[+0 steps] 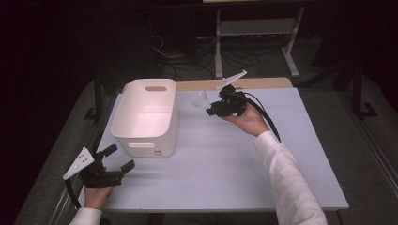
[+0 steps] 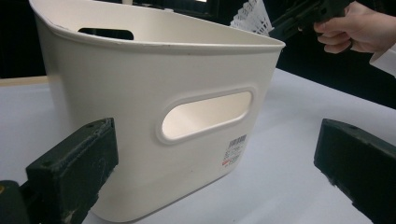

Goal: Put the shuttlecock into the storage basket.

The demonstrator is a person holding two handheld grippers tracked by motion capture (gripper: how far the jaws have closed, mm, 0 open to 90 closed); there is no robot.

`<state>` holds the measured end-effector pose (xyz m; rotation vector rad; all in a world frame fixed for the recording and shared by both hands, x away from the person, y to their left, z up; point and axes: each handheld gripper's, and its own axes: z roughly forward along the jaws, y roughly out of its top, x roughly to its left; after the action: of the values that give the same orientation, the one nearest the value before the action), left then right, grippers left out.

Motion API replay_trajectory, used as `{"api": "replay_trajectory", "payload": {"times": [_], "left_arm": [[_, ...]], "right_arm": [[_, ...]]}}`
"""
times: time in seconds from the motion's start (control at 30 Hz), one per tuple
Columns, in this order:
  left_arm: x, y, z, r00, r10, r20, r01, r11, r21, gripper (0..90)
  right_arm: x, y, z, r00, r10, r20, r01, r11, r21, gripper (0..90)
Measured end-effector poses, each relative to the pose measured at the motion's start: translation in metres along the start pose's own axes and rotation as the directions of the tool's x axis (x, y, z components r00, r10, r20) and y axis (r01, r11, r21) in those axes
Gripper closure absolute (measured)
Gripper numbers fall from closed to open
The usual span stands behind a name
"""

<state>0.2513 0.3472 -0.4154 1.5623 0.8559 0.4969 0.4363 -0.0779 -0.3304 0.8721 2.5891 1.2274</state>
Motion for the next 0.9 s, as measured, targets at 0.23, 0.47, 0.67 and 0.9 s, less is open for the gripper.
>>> {"api": "replay_trajectory", "payload": {"times": [0.23,0.47,0.67,0.9], "left_arm": [[0.001,0.000,0.000,1.0000,0.006,-0.002,-0.005,1.0000,0.006,0.0],[0.000,0.000,0.000,1.0000,0.001,0.004,-0.001,1.0000,-0.004,0.0],[0.000,0.000,0.000,1.0000,-0.002,0.001,0.002,1.0000,-0.006,0.0],[0.000,0.000,0.000,1.0000,-0.002,0.000,0.002,1.0000,0.001,0.0]], "right_arm": [[0.005,0.011,-0.008,0.9998,-0.013,-0.012,0.013,1.000,-0.027,63.9],[0.012,0.022,-0.015,0.9993,-0.035,-0.013,0.035,0.998,-0.045,63.9],[0.017,0.030,-0.018,0.9971,-0.076,-0.006,0.076,0.996,-0.050,63.9],[0.024,0.038,-0.020,0.9948,-0.100,-0.018,0.098,0.993,-0.066,63.9]]}}
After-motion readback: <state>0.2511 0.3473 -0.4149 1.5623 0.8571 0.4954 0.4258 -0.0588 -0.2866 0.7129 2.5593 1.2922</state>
